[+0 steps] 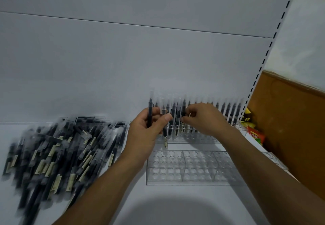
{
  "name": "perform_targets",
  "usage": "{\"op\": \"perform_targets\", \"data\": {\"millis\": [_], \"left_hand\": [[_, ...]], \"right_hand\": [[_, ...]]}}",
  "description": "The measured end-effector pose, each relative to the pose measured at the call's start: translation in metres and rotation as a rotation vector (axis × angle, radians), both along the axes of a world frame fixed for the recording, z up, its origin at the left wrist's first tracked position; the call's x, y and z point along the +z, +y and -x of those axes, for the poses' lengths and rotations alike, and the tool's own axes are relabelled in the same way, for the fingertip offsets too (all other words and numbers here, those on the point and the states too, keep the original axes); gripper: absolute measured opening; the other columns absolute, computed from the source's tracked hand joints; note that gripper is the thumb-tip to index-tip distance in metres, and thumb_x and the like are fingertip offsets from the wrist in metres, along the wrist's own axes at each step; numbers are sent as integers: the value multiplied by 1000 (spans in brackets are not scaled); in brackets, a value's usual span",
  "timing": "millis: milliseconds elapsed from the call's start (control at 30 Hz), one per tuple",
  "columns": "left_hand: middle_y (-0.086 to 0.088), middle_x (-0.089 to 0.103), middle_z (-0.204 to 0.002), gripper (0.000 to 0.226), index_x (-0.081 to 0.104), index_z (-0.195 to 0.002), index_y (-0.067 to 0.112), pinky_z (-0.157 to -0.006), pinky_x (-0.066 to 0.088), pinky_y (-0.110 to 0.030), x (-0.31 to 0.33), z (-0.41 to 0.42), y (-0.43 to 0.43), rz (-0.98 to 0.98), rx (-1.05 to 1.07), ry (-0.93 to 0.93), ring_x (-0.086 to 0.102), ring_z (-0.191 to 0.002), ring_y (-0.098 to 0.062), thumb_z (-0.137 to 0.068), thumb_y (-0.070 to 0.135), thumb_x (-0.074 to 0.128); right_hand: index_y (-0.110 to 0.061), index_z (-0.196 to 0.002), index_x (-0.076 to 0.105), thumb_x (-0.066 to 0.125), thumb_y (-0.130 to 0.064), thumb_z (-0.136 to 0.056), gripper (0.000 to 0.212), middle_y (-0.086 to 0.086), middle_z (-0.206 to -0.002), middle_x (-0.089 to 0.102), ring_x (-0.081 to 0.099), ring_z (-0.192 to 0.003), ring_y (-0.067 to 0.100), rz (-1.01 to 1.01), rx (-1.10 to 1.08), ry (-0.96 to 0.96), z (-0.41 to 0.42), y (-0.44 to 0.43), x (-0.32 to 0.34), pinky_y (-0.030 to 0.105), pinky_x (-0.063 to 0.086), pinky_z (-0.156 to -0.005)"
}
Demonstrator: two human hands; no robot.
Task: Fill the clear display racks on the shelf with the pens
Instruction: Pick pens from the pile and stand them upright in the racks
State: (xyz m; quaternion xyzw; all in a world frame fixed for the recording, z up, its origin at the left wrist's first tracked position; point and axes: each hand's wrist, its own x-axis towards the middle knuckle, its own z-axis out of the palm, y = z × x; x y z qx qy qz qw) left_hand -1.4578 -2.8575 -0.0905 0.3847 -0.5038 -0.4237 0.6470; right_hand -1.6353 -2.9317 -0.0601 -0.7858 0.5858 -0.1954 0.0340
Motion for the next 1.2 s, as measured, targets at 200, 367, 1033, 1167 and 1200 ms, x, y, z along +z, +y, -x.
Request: {"op": "perform_targets", "data": {"millis": [200,367,1033,1167,1200], "left_hand": [[7,64,-74,23,66,-89,23,-61,47,-10,-1,1,1,-7,7,12,61,-67,1,-71,35,74],[10,65,-72,17,66,-90,23,-59,47,-9,-1,1,1,-9,12,8,61,-66,2,-76,30,74],[11,68,-74,33,60,-99,29,-72,54,-18,-10,-2,-5,43,-41,-101,70,-79,-8,-73,36,78],[9,68,-77,20,62,-88,38,-72,55,-20,-12,-2,-5,76,-35,-165,69,-80,-11,-78,30,77],[9,68,-79,19,62,-89,37,-72,57,-23,-12,-2,-5,78,-23,-182,68,-80,-13,-78,30,77]], "right_hand": [[-31,-74,58,64,-53,-87,26,-14,-63,54,51,-60,3,20,-56,24,-2,-1,-1,23,37,-58],[-26,-64,56,67,-48,-87,32,-9,-61,57,53,-57,8,-11,-45,-31,-3,-2,-1,23,38,-55],[-32,-91,74,70,-43,-85,13,-6,-68,65,60,-60,2,-313,331,-635,-3,47,19,12,43,-55],[-20,-87,73,72,-35,-85,16,24,-77,58,53,-70,29,-268,382,-680,-17,52,17,47,49,-67],[-19,-87,74,73,-34,-84,16,23,-81,62,58,-74,33,-260,379,-695,-18,52,17,48,52,-72]]}}
